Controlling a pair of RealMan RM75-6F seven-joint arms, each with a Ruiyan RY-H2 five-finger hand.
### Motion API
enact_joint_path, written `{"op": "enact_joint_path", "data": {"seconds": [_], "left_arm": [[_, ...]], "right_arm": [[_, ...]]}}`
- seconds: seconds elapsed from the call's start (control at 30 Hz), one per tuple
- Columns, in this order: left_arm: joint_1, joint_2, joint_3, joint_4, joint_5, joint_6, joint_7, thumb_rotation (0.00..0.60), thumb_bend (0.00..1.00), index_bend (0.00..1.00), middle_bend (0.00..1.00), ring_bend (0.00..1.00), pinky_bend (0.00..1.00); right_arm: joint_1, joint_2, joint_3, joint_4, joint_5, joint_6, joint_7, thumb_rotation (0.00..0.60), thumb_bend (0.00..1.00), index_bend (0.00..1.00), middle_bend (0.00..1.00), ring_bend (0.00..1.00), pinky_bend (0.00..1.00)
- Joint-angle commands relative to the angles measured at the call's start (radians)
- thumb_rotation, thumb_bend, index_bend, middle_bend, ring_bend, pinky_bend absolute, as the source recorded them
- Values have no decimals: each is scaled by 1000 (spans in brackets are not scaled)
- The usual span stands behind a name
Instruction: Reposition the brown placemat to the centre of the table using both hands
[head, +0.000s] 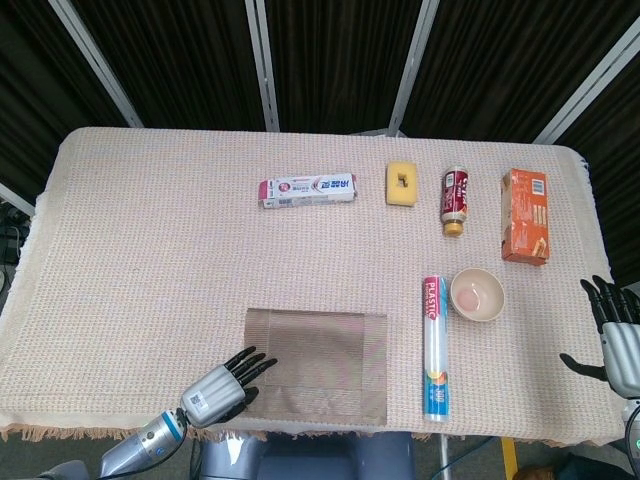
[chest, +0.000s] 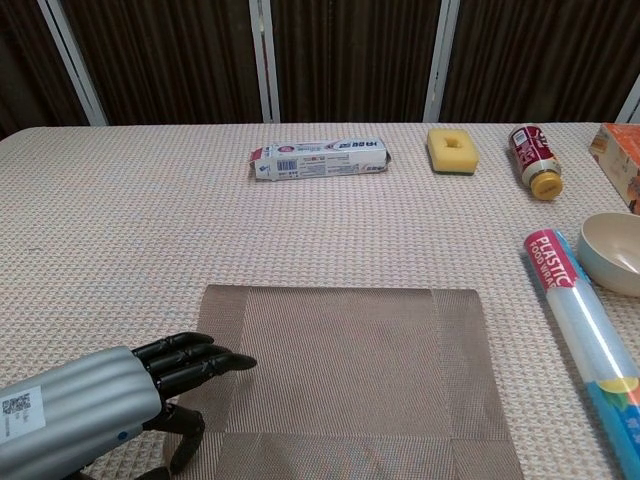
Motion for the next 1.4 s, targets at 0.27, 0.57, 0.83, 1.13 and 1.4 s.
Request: {"op": "enact_joint_path", "data": {"seconds": [0.27, 0.57, 0.83, 1.13, 1.4], "left_arm": [[-30, 47, -68, -128, -60, 20, -41, 600, 472, 680, 0, 0, 0], [-155, 92, -339, -317, -338, -120, -145, 600, 483, 686, 0, 0, 0], [-287, 53, -588, -226, -685, -244, -121, 600, 498, 693, 0, 0, 0], [-365, -7, -642, 6, -857, -292, -86, 600, 499, 695, 0, 0, 0], [-349, -35, -576, 164, -806, -289, -170, 600, 492, 653, 0, 0, 0]], "right_arm": [[-1, 1, 3, -3, 2, -1, -2, 600, 0, 0, 0, 0, 0], [2, -1, 6, -5, 11, -11, -7, 600, 0, 0, 0, 0, 0], [6, -3, 18, 4, 40, -25, -9, 600, 0, 0, 0, 0, 0], [13, -11, 26, 22, 75, -52, -18, 600, 0, 0, 0, 0, 0], [21, -24, 25, 39, 89, -76, -30, 600, 0, 0, 0, 0, 0]]}}
